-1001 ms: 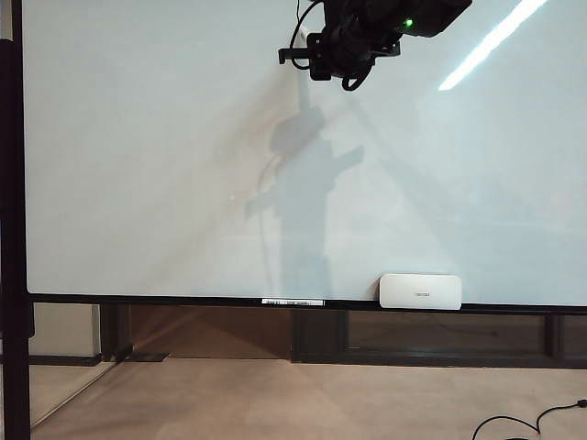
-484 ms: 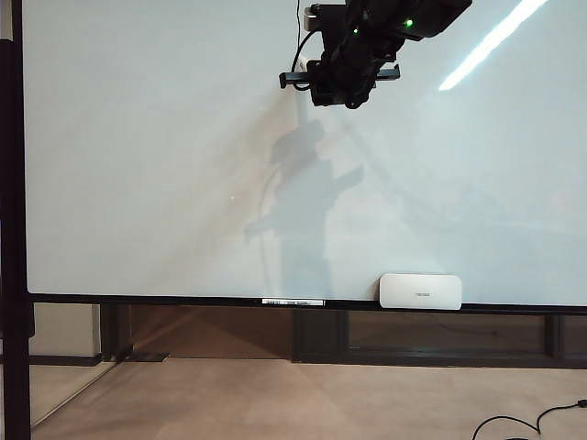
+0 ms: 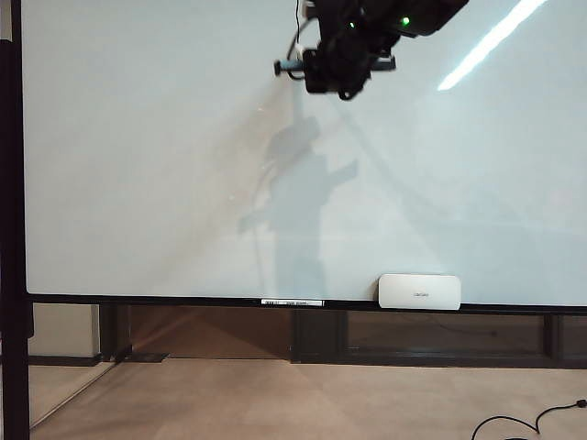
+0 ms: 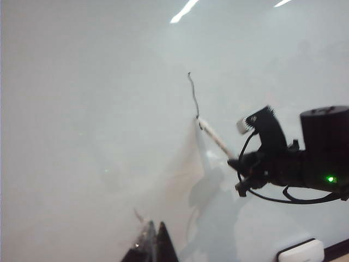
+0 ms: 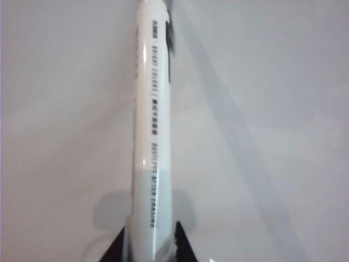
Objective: Reach to the right to find the marker pen, pick it up, and write the number 16 on the whiteboard.
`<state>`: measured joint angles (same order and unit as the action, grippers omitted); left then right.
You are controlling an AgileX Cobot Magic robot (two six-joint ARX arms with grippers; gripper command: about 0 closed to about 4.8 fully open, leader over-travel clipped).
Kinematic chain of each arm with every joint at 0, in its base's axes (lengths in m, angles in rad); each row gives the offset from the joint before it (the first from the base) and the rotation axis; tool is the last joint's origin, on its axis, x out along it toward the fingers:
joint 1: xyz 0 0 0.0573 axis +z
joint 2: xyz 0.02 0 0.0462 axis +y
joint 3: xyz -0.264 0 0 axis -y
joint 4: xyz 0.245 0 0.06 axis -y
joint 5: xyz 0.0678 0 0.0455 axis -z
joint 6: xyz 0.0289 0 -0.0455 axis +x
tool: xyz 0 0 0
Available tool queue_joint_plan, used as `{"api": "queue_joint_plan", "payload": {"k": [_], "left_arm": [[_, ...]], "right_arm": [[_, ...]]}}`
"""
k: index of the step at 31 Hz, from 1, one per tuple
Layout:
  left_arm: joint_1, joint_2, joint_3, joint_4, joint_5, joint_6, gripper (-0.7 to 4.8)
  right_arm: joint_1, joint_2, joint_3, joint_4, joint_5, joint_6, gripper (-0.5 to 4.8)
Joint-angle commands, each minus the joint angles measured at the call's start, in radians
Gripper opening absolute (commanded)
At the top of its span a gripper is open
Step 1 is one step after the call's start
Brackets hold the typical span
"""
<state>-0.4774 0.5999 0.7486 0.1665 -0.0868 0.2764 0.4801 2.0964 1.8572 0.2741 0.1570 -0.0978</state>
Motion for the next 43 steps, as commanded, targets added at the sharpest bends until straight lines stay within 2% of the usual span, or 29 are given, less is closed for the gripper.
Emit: {"api": "queue_joint_plan", "payload": {"k": [1,9,17,19,22,26,29,31,35,43], "left_arm": [[0.0,-0.009,0.004,-0.001,-0.007,0.004,-0.06],[0.0,-0.016,0.004,-0.007,-0.006,0.004,-0.06],[0.0,-0.016,0.004,-0.008,-0.006,0.004,-0.06],[0.0,-0.016,0.004,-0.01,-0.006,0.004,-0.06],[0.0,-0.016,0.004,-0.012,-0.004,0.004,-0.06],[0.0,-0.016,0.004,-0.016,-0.003,0.001,-0.06],[-0.001,-0.016,0.004,-0.016,-0.003,0.0,-0.06],[-0.001,-0.016,0.004,-0.015,-0.003,-0.002,-0.06],[-0.001,-0.016,0.004,-0.016,-0.003,-0.003,-0.06],[-0.001,-0.016,0.004,-0.016,-0.003,-0.023,-0.06]], "right_arm": [[0.041,-0.028,0.005,0.043,0.007,-0.066,-0.05],[0.092,-0.14,0.005,-0.029,0.089,-0.121,-0.05],[0.066,-0.334,0.008,-0.324,0.151,-0.101,-0.05],[0.043,-0.356,0.02,-0.385,0.113,-0.048,-0.05],[-0.011,-0.364,0.063,-0.471,0.004,0.042,-0.05],[-0.054,-0.363,0.069,-0.463,-0.018,0.068,-0.05],[-0.099,-0.361,0.069,-0.476,-0.17,0.159,-0.05],[-0.131,-0.361,0.069,-0.52,-0.225,0.212,-0.05],[-0.152,-0.361,0.069,-0.569,-0.2,0.196,-0.05],[-0.152,-0.354,0.069,-0.449,-0.148,0.15,-0.05]]}}
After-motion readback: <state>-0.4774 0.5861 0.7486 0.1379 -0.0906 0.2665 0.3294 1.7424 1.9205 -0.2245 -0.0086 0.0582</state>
